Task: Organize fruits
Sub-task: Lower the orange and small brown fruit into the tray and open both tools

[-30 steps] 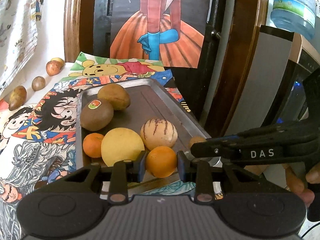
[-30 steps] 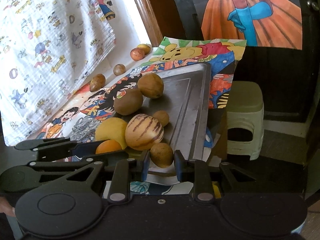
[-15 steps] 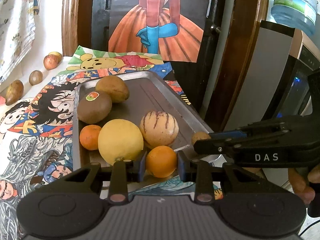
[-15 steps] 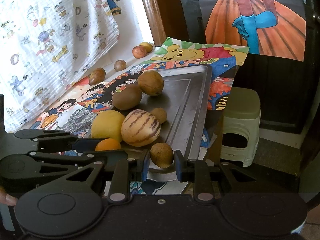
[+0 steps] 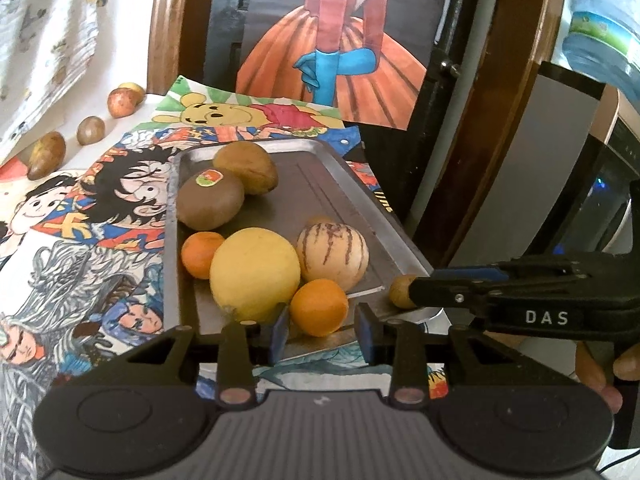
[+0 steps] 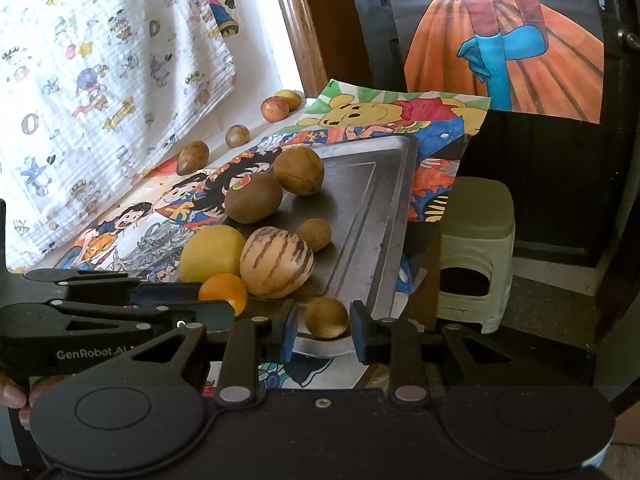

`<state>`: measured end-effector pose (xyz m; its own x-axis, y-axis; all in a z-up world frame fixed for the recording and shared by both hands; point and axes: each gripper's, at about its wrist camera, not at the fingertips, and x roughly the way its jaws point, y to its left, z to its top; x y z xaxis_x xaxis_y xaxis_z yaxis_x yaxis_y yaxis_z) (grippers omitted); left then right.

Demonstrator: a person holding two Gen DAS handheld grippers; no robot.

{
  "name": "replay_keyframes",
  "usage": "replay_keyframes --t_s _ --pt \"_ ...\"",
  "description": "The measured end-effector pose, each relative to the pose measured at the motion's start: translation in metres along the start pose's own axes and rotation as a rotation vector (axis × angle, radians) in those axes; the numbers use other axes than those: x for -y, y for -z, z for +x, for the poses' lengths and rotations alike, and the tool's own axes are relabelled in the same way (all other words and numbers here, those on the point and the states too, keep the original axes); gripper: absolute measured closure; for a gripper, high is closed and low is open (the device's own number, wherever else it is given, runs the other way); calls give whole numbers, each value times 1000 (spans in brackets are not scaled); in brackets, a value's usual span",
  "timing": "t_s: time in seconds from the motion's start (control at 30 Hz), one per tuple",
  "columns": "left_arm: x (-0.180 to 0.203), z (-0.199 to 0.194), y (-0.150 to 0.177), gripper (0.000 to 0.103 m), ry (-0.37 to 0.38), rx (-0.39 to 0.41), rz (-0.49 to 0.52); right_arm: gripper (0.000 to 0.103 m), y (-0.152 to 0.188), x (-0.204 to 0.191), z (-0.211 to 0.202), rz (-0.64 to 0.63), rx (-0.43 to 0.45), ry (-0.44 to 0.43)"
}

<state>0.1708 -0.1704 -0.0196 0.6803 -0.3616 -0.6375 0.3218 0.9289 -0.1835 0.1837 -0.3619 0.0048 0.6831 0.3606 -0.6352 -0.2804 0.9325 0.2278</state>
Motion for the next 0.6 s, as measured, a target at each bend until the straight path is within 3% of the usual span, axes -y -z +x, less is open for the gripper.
replay_keyframes --t_s 0.13,0.27,0.33,0.53,0.6 --pt "-5 -13 -1 40 0 23 -51 65 0 -2 -14 17 19 1" --pt "-9 -32 -1 29 -5 64 -85 55 0 -6 -33 26 49 2" --pt "-9 -43 1 17 -23 87 -97 48 2 -10 -44 29 63 0" --pt "-8 -83 7 1 -83 157 -113 27 10 -22 -75 42 104 -15" --pt "-7 -97 10 1 -109 178 -113 17 13 -27 -86 54 116 -26"
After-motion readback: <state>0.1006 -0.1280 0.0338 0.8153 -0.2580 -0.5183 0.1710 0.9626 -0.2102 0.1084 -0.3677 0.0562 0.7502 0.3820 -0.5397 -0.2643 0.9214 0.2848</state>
